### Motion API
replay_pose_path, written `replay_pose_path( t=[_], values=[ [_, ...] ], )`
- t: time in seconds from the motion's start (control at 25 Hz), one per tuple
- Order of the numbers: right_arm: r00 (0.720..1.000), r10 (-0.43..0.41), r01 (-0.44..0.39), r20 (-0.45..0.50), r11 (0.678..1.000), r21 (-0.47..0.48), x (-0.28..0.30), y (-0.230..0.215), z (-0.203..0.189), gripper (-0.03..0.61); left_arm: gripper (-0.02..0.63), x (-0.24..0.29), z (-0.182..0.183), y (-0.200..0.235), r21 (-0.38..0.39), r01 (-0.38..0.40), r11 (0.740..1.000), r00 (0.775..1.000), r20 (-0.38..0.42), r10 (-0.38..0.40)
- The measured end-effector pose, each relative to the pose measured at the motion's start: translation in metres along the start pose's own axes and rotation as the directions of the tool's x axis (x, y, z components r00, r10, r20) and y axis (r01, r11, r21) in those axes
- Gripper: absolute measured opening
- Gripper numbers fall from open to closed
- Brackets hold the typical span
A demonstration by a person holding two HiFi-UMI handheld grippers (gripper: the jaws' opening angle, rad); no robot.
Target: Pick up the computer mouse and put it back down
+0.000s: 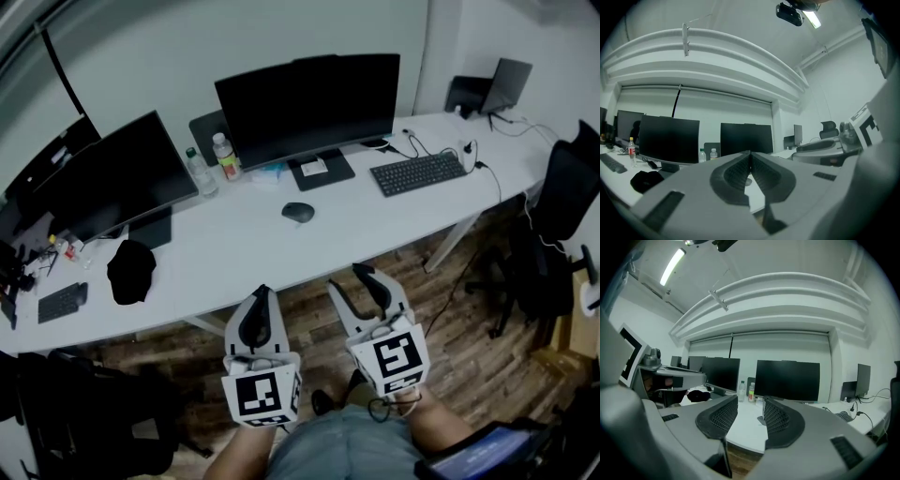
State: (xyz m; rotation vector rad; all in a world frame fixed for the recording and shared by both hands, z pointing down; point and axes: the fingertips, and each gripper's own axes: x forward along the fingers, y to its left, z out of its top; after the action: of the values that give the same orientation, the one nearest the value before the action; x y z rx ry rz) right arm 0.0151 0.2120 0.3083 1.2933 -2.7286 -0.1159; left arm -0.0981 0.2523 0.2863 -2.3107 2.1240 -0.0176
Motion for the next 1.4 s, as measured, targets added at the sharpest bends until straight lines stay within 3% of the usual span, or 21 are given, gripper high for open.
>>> replay_pose_path(
  t=[0.24, 0.48, 0.96, 1.24, 1.4],
  values=[
    [1.0, 0.001, -0.001, -0.01, 1.0, -0.002, 0.007, 0.003, 0.001, 0.179, 0.005, 0.002, -0.004, 0.007, -0.009, 0.005, 1.0, 1.0, -0.011, -0.005],
    [0.999, 0.013, -0.011, -0.051, 0.999, 0.037, 0.026, -0.01, -0.026, 0.177, 0.005, 0.025, -0.018, 0.004, 0.008, 0.003, 1.0, 0.999, -0.051, -0.002],
    [0.994, 0.039, -0.024, -0.106, 0.99, 0.14, 0.095, -0.092, -0.066, 0.173, 0.005, 0.135, -0.046, -0.013, 0.064, 0.015, 0.998, 0.988, -0.152, -0.005],
    [0.992, 0.099, -0.085, -0.074, 0.982, 0.168, 0.146, -0.128, -0.058, 0.165, 0.005, 0.188, -0.028, -0.011, 0.114, -0.037, 0.993, 0.986, -0.158, 0.055],
    [0.989, 0.14, -0.132, -0.046, 0.979, 0.155, 0.171, -0.138, -0.043, 0.164, 0.005, 0.204, -0.014, -0.005, 0.147, -0.065, 0.987, 0.989, -0.123, 0.084]
  ],
)
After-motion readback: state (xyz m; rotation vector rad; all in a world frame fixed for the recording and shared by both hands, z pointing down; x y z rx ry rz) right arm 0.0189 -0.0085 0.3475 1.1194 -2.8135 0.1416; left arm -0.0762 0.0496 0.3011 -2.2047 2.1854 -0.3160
